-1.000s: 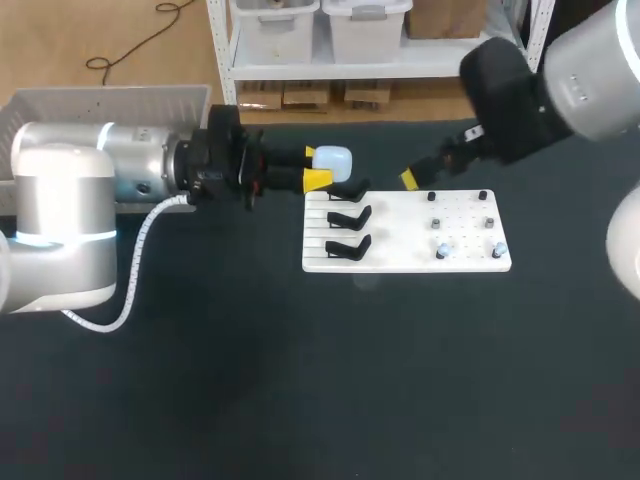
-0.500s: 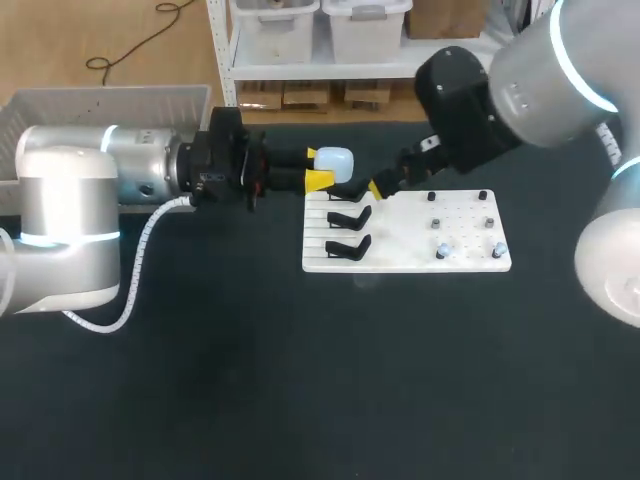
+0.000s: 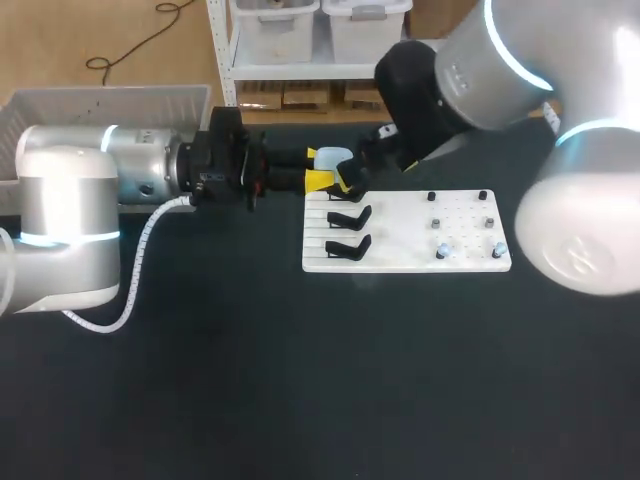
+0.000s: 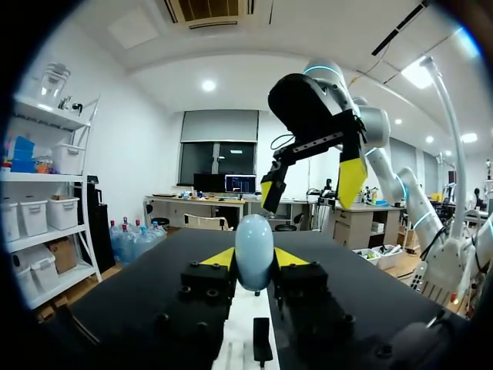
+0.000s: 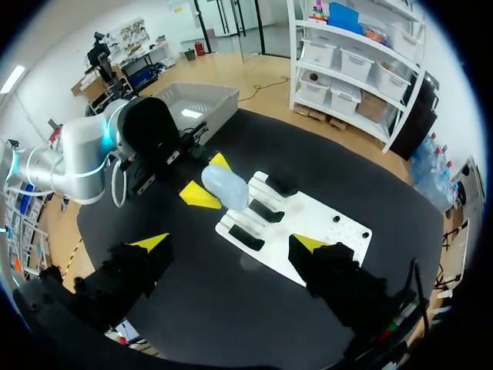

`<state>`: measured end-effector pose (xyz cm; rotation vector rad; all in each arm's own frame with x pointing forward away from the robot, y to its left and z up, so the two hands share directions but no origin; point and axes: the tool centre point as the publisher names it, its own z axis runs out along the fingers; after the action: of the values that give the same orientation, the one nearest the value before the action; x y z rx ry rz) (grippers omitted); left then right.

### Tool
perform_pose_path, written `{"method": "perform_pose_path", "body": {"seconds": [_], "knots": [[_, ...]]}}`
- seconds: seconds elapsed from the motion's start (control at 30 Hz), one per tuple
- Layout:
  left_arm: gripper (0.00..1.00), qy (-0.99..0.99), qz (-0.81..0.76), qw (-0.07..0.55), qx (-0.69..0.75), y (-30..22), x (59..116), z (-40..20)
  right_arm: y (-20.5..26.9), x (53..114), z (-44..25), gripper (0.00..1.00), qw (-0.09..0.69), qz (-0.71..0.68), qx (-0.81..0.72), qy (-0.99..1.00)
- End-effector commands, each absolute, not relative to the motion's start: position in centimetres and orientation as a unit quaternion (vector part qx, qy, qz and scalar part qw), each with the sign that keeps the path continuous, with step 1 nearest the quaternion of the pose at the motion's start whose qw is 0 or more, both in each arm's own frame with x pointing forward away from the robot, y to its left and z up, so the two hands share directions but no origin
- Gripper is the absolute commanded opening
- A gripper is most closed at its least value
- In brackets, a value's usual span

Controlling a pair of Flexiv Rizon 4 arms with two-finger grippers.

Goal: Pick up each earbud case from the left stands, insert the matching earbuds, close the lid, and place the case in the box.

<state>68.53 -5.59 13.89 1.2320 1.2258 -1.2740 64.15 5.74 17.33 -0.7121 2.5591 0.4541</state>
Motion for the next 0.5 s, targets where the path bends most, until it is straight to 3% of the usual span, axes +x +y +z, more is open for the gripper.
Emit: {"method": "perform_pose_path", "body": {"seconds": [0.03, 0.5], "knots": [[0.0, 0.5, -0.521, 0.475, 0.503, -5.6, 68.6, 13.8, 6.6, 65.5, 17.0, 1.0, 0.193, 0.161, -0.262, 0.932], [0.0, 0.5, -0.521, 0.475, 0.503, -5.6, 68.6, 13.8, 6.5, 66.9, 15.6, 1.0, 0.174, 0.148, -0.247, 0.942]]}}
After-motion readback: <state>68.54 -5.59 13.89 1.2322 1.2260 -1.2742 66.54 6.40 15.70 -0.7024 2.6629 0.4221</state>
